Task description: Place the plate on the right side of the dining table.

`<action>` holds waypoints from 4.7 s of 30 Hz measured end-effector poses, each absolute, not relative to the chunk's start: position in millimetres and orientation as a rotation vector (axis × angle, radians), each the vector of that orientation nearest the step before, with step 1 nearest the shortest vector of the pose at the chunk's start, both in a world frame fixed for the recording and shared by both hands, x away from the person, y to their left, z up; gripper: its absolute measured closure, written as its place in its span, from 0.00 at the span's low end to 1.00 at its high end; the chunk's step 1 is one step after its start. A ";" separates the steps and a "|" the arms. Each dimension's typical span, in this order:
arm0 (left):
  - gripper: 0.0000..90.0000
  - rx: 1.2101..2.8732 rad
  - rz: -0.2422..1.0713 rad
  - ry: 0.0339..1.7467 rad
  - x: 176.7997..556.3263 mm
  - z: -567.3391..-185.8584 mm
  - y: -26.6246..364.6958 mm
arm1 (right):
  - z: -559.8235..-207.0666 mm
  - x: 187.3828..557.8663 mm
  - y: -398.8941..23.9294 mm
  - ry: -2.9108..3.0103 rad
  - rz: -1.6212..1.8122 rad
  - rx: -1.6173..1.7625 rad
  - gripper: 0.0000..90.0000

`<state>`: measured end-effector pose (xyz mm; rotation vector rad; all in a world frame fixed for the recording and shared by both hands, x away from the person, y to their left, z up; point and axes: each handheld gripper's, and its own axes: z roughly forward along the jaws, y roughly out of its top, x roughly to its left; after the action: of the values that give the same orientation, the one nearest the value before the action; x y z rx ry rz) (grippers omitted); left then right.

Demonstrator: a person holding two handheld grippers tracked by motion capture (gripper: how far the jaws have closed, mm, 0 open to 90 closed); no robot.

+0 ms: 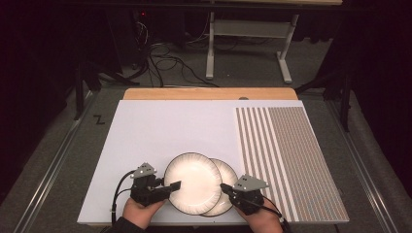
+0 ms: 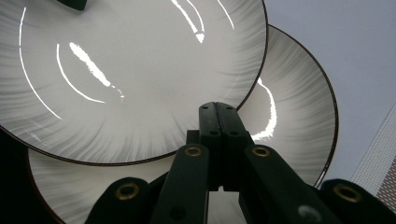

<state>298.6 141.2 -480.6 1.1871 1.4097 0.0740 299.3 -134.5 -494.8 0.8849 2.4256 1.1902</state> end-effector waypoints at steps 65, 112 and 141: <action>0.83 1.111 0.160 1.278 290.0 -469.0 134.6 | -454.3 283.7 -259.7 2.031 1.297 1.069 0.00; 0.85 1.144 0.204 1.176 289.9 -463.6 121.9 | -482.8 330.3 -144.9 2.362 1.436 1.018 0.34; 0.86 1.164 0.222 1.133 286.2 -461.7 120.1 | -501.9 328.5 -149.7 2.418 1.501 1.185 0.73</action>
<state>286.2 120.1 -461.7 1.1641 1.1332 0.2216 328.5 -149.7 -501.9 1.1850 2.4177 1.5015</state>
